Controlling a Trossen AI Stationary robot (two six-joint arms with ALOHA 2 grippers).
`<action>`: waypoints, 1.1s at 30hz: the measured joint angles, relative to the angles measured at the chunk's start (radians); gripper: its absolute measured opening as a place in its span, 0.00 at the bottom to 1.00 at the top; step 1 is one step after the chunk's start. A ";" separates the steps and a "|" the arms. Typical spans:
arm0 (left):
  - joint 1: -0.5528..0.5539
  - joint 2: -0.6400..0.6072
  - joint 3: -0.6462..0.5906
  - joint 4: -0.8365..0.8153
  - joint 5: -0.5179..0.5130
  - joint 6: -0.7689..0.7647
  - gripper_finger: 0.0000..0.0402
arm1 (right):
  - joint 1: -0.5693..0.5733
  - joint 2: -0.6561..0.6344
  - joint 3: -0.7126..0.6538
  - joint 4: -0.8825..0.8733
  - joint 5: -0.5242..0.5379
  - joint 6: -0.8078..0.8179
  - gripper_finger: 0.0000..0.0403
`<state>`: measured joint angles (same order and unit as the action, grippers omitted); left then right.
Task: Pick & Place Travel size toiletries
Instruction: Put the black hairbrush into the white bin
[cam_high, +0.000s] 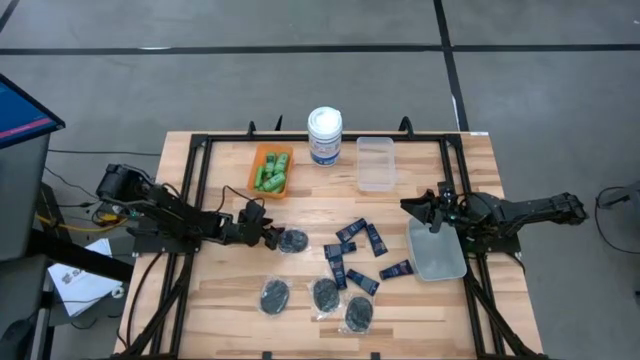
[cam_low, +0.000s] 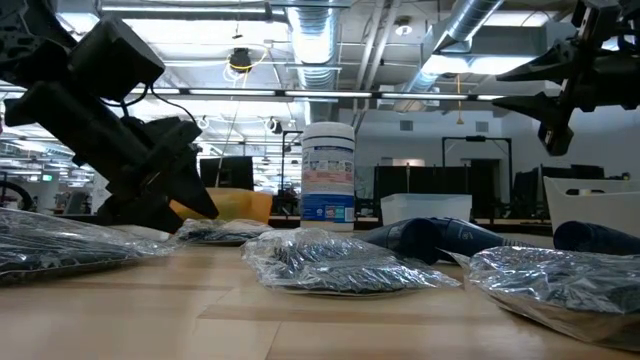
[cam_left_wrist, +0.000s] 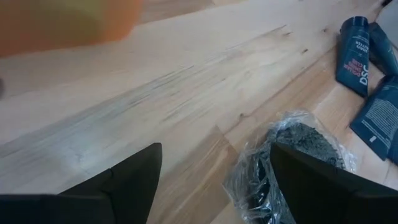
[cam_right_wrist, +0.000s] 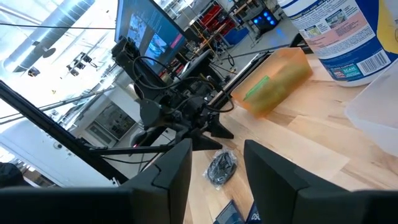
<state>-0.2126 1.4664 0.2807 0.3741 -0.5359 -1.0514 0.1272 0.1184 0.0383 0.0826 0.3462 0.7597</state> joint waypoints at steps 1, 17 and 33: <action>-0.002 0.000 0.000 0.000 0.000 -0.001 0.73 | 0.000 0.000 0.000 0.000 0.000 0.000 0.34; -0.010 0.004 -0.002 0.027 0.113 -0.003 0.26 | 0.000 0.000 0.000 0.000 0.000 0.000 0.35; -0.011 -0.063 0.003 0.060 0.176 -0.003 0.00 | 0.000 0.000 0.000 0.023 0.000 0.000 0.32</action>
<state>-0.2233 1.4031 0.2840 0.4336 -0.3596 -1.0543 0.1268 0.1184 0.0387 0.1052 0.3458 0.7597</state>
